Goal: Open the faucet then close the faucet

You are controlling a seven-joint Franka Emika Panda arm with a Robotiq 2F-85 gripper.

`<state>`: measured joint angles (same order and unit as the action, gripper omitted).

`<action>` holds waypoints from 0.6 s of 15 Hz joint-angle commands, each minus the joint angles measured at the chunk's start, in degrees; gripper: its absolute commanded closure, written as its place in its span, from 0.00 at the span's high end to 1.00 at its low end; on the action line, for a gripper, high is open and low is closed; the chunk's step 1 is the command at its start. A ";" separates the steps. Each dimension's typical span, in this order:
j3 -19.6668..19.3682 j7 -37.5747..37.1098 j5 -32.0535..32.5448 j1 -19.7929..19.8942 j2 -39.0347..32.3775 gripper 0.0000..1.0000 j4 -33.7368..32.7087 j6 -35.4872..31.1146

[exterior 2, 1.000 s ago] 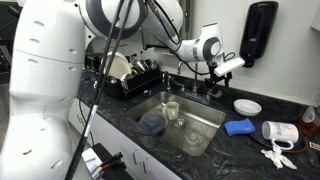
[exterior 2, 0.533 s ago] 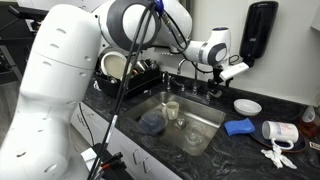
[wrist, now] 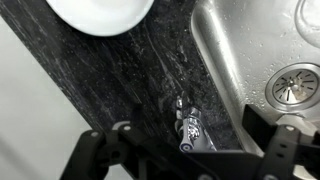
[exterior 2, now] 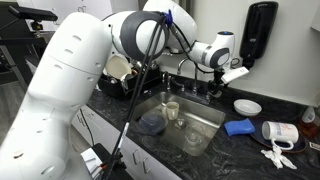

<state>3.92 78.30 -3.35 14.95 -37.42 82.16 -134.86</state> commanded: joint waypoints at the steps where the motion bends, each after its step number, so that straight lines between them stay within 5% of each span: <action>1: 1.06 2.01 -1.12 0.62 -3.26 1.00 -5.15 4.54; 3: 0.73 1.53 -0.68 0.35 -4.08 0.72 -6.41 5.94; 9: 0.53 1.34 -0.47 0.24 -5.89 0.31 -9.61 9.81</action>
<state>4.27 78.30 -3.38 14.93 -41.52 76.02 -128.32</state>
